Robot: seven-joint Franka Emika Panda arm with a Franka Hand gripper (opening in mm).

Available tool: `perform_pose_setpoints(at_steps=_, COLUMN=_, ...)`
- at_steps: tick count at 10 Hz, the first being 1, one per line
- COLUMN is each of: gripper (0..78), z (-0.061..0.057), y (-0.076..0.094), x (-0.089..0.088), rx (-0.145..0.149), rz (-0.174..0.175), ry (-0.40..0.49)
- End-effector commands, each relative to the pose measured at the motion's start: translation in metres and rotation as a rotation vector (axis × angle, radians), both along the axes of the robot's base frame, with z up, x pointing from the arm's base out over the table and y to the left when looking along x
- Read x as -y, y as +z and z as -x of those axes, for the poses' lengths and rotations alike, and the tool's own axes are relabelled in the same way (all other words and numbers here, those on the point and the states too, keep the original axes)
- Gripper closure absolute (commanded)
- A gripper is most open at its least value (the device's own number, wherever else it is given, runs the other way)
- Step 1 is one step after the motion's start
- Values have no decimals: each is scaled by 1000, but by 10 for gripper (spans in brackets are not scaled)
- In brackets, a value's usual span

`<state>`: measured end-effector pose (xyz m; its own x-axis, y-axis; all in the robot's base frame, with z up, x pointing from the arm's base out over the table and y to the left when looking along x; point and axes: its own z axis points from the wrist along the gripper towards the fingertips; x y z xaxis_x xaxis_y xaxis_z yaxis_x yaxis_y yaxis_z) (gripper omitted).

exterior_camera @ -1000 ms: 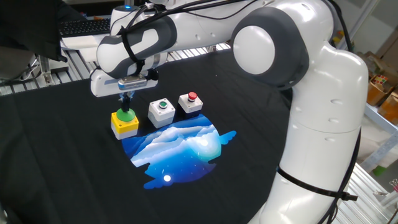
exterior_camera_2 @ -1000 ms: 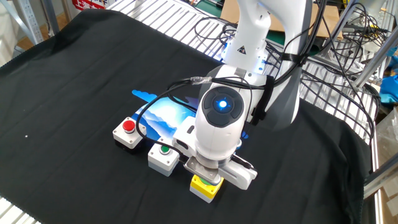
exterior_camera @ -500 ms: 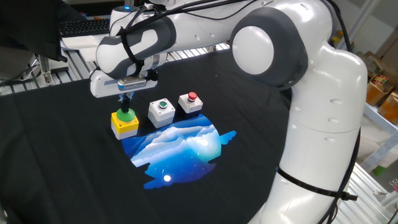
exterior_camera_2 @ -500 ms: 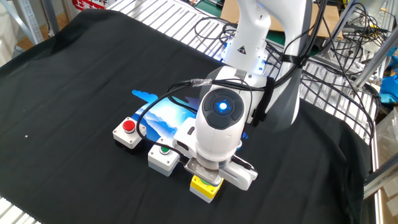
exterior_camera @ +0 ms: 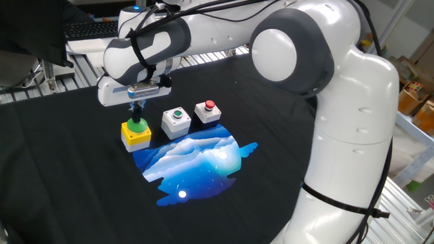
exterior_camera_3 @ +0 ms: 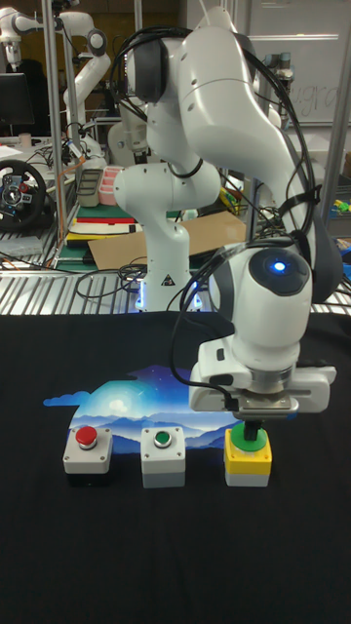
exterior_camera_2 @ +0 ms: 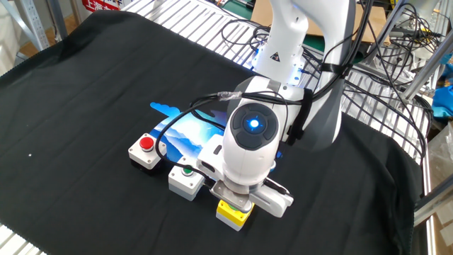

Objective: Press three buttons from left to right in sequence

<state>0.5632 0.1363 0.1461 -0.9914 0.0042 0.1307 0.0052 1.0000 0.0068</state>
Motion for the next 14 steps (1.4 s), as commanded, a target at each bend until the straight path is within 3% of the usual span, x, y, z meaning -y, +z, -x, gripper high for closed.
perform_pose_setpoints(at_steps=1, gripper=764, z=-1, y=1, x=0, rx=0, rz=1, ry=0)
perform_pose_setpoints(at_steps=11, gripper=764, z=-3, y=-8, x=-4, rx=-29, rz=21, ry=3)
perform_pose_setpoints(at_steps=14, gripper=764, z=-3, y=-10, x=-1, rx=-52, rz=39, ry=9)
